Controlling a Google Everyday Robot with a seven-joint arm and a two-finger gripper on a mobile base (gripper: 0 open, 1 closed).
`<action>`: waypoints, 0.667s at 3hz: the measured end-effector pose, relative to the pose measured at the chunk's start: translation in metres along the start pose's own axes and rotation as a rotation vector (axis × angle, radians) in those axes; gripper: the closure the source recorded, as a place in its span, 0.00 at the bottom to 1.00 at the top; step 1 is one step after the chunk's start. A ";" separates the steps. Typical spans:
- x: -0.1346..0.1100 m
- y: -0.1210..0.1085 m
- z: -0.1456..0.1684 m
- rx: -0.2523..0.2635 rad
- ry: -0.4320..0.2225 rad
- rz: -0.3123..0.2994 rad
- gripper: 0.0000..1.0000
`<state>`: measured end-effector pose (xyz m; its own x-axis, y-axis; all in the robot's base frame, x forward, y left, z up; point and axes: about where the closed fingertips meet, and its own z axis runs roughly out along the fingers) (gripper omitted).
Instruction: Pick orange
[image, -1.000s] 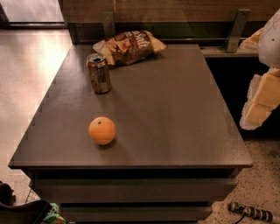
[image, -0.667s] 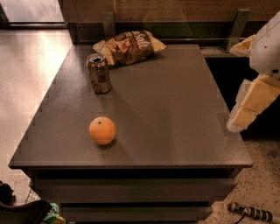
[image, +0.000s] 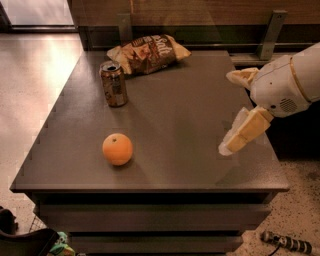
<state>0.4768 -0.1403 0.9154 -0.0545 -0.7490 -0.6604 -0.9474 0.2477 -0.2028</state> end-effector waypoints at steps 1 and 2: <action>-0.023 0.010 0.022 -0.040 -0.191 -0.009 0.00; -0.051 0.025 0.035 -0.090 -0.306 -0.048 0.00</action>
Offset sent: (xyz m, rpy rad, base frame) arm -0.0201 0.0897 0.0034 0.3836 -0.0448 0.2319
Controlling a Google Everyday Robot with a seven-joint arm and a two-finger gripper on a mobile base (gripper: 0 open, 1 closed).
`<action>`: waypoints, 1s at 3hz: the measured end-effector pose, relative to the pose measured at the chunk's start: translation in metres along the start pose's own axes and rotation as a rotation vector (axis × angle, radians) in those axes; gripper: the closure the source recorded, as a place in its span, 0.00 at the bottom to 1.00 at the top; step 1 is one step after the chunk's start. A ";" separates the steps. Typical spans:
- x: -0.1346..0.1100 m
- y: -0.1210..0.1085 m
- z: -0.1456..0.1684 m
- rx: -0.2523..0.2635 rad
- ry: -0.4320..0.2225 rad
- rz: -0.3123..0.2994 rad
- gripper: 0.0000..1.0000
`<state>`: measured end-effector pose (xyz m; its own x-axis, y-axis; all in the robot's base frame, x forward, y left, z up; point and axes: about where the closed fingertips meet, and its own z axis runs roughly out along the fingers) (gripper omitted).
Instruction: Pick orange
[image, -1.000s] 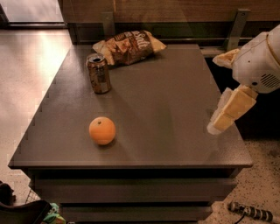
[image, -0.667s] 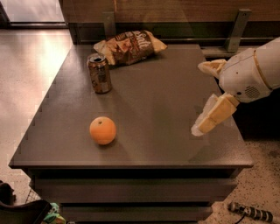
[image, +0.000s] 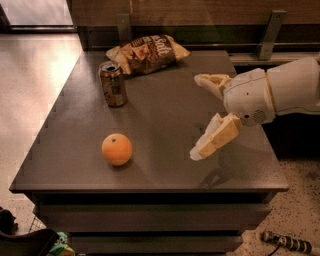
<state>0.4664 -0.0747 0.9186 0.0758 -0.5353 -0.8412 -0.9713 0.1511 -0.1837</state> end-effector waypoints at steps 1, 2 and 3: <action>0.000 0.000 0.000 0.000 0.000 0.000 0.00; -0.008 0.001 0.037 -0.041 0.008 -0.029 0.00; -0.016 0.004 0.066 -0.076 -0.012 -0.066 0.00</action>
Offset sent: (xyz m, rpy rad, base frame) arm 0.0145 0.0560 -0.0227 -0.0532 0.0071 0.0651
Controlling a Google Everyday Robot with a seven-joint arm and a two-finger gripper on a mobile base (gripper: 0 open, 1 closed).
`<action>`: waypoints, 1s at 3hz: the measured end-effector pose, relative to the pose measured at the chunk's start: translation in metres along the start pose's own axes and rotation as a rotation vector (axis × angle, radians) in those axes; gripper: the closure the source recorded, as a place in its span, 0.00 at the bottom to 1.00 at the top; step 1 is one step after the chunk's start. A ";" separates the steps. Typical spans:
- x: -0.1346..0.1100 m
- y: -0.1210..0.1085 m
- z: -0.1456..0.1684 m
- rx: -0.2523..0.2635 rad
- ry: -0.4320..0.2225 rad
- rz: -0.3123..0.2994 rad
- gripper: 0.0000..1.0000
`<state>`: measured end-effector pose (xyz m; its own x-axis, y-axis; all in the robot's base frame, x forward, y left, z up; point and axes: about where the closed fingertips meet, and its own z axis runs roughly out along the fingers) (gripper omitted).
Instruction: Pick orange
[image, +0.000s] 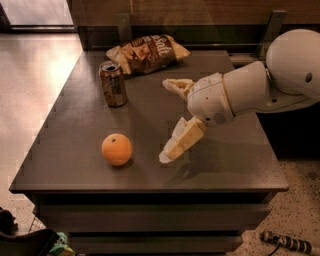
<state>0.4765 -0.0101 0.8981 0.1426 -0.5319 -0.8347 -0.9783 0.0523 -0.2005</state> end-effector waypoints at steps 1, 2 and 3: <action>-0.004 0.003 0.031 -0.052 -0.034 -0.019 0.00; -0.007 0.012 0.067 -0.108 -0.071 -0.031 0.00; -0.007 0.016 0.084 -0.130 -0.087 -0.032 0.00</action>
Offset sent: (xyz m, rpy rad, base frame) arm -0.0043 0.0816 -0.0448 0.0696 0.0423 0.1612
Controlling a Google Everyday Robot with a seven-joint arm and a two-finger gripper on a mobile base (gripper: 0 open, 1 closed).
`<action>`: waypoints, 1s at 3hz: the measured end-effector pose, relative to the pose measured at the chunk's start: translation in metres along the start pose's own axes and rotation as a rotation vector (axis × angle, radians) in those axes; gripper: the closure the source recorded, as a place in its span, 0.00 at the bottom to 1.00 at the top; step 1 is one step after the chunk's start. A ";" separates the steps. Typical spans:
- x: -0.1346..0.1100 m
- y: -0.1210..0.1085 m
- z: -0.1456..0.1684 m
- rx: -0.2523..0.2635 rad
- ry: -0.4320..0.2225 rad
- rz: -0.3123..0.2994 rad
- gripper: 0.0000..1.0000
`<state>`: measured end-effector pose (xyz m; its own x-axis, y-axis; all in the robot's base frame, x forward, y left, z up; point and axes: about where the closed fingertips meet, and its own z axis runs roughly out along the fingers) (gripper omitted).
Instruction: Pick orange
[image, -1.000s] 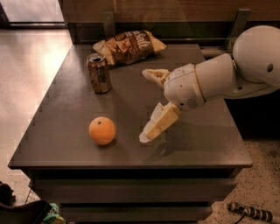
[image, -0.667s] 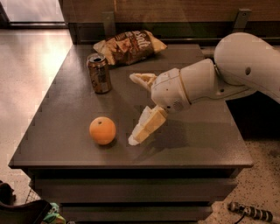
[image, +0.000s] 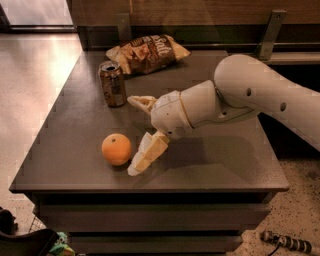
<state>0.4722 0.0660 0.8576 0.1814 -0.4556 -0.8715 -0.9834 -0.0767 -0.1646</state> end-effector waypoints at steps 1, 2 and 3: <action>0.000 0.006 0.017 -0.039 -0.011 -0.006 0.00; 0.000 0.022 0.039 -0.116 -0.029 -0.022 0.25; -0.001 0.031 0.053 -0.166 -0.042 -0.031 0.49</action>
Offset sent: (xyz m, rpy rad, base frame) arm -0.0280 0.0399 -0.0314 0.0094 0.0483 0.1523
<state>0.4425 0.1108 0.8288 0.2086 -0.4139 -0.8861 -0.9645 -0.2368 -0.1165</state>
